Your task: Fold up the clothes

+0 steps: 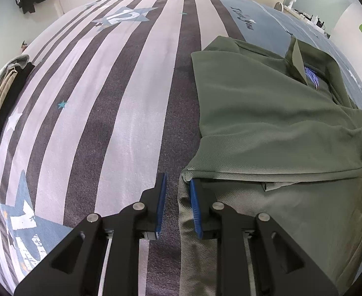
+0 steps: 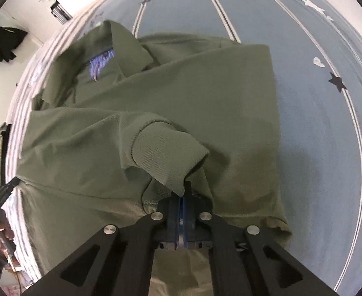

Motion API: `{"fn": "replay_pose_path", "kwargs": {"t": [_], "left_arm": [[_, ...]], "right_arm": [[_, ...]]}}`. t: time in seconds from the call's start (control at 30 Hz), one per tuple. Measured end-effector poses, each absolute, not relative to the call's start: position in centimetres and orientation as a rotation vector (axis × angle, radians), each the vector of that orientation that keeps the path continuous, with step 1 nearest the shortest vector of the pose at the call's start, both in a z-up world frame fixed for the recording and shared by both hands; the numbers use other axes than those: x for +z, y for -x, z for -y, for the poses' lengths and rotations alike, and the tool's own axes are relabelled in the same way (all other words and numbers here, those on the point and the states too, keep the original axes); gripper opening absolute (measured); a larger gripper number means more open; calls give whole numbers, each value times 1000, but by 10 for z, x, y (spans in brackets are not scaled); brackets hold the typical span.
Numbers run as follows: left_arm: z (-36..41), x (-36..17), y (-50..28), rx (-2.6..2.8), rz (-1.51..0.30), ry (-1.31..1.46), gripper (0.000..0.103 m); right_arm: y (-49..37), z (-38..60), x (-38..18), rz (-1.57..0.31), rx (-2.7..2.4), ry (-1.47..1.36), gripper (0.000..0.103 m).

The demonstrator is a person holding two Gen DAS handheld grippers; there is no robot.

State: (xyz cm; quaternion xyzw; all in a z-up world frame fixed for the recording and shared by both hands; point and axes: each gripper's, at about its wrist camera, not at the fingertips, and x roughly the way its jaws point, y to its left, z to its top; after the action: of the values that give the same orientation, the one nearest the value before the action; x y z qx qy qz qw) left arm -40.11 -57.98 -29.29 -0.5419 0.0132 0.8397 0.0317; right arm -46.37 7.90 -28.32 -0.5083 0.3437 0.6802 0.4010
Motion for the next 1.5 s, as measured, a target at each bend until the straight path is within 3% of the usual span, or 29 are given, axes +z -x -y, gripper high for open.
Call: {"fn": "replay_pose_path", "kwargs": {"t": [0.13,0.4,0.57,0.77,0.87,1.07,1.27,1.5], "left_arm": [[579,-293,402,2585,-52,1672,18],[577,-294,402,2581,-53,1677,18],[582,-290,402,2584,-8,1677,24],[589,-284,400,2601,-3,1671,38],[596,-285,398,2623,-11,1713,40],[618,-288,396,2666,-5,1767,41],[616,-277,433,2710,18,1690,41],[585,-271,527,2679,87,1610,42]], "right_arm": [[449,-68,-265,-874,1744,1288,1],[449,-48,-287,-757,1604,1454,3],[444,-43,-280,-747,1567,1382,29],[453,-56,-259,-683,1593,1240,40],[470,-72,-265,-687,1594,1204,44],[494,-96,-309,-644,1462,1316,44],[473,-100,-296,-683,1462,1216,48],[445,-115,-279,-723,1449,1106,48]]}}
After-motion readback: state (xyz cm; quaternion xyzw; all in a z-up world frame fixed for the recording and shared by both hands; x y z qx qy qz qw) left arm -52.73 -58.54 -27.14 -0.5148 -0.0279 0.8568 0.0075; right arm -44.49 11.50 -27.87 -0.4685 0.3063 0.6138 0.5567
